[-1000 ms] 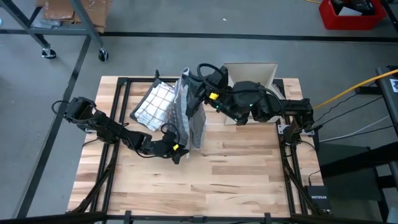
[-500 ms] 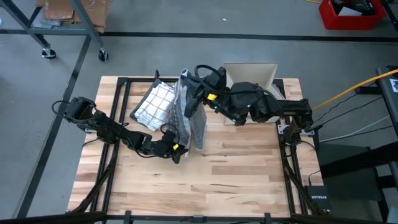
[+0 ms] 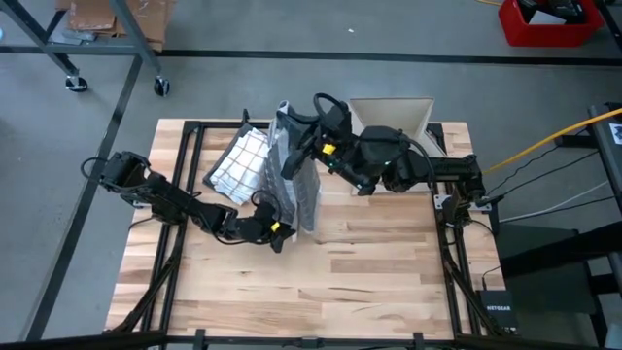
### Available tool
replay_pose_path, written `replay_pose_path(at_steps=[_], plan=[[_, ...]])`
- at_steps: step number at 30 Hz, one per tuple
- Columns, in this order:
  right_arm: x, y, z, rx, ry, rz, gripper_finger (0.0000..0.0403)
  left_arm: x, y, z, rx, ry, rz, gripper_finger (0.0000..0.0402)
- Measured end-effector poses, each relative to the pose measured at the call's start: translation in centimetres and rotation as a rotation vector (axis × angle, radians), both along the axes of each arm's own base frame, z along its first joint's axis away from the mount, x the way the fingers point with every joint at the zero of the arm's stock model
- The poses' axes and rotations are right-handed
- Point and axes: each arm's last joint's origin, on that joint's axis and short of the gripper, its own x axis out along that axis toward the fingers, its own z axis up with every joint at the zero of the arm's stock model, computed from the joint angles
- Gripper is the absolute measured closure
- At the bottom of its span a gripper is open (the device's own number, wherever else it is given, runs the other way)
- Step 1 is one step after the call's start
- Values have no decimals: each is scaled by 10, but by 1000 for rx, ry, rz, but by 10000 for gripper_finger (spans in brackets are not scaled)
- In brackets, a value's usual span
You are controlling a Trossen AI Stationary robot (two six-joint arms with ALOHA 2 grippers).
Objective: Fold towel
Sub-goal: Fold the gray white kitchen towel
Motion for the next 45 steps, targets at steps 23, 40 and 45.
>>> replay_pose_path(at_steps=[23,40,45], plan=[[-2,-3,-2,-217,215,-202,402,-16,-35,17,-37,-29,-319,400],[-7,-9,-26,-329,642,-518,402,-128,21,144,20,-450,-235,401],[-7,-9,-29,-343,672,-517,389,-158,40,165,22,-615,-151,401]])
